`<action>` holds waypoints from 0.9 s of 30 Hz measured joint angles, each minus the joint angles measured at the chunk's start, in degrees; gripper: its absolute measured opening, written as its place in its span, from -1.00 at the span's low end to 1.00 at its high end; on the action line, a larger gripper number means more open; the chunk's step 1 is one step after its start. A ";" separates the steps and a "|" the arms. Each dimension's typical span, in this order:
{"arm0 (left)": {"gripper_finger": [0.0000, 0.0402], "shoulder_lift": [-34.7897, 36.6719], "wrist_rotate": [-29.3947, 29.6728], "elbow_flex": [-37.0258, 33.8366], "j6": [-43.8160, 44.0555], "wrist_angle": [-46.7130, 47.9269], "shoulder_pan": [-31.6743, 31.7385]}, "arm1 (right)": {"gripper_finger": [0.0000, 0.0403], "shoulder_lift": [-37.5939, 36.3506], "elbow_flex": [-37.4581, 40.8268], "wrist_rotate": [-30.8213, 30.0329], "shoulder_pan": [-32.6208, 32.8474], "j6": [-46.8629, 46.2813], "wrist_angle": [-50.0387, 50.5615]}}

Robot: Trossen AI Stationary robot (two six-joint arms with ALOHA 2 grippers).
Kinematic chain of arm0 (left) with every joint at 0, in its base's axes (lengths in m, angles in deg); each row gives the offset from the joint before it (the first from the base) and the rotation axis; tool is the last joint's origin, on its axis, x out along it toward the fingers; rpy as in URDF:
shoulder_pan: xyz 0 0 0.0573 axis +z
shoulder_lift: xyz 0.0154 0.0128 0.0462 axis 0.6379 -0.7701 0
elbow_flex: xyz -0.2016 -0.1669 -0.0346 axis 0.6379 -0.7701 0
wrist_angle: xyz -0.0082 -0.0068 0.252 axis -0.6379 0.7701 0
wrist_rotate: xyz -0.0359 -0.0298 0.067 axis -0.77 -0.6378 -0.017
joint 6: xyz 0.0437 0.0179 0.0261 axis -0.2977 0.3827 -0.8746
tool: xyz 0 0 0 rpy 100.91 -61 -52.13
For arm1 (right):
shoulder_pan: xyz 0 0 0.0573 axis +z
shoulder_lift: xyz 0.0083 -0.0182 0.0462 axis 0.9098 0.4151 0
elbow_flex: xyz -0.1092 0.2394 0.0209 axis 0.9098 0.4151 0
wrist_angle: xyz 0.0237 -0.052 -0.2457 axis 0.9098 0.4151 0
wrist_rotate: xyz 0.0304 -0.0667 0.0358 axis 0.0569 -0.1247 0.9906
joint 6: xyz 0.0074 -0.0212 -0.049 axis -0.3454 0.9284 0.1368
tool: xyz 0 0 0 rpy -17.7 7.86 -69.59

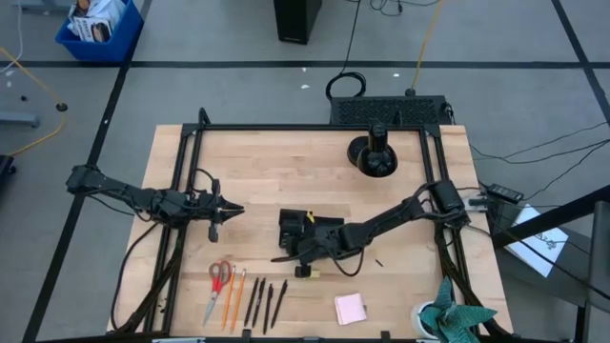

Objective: Pick and place office supplies into organizer
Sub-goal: Put the black binder clip into the black desk organizer

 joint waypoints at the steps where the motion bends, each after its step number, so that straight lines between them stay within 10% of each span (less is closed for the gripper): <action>1: -0.78 0.00 0.01 0.00 0.01 0.00 0.02 | -1.00 0.45 0.00 -0.17 0.00 0.44 -0.31; 9: -0.78 0.01 0.00 0.00 0.02 0.00 0.01 | -1.00 2.55 0.02 -7.69 0.25 1.93 -1.38; 27: -0.78 0.00 0.00 0.00 0.02 0.01 0.00 | -1.00 2.47 0.02 -1.33 0.26 -2.59 0.20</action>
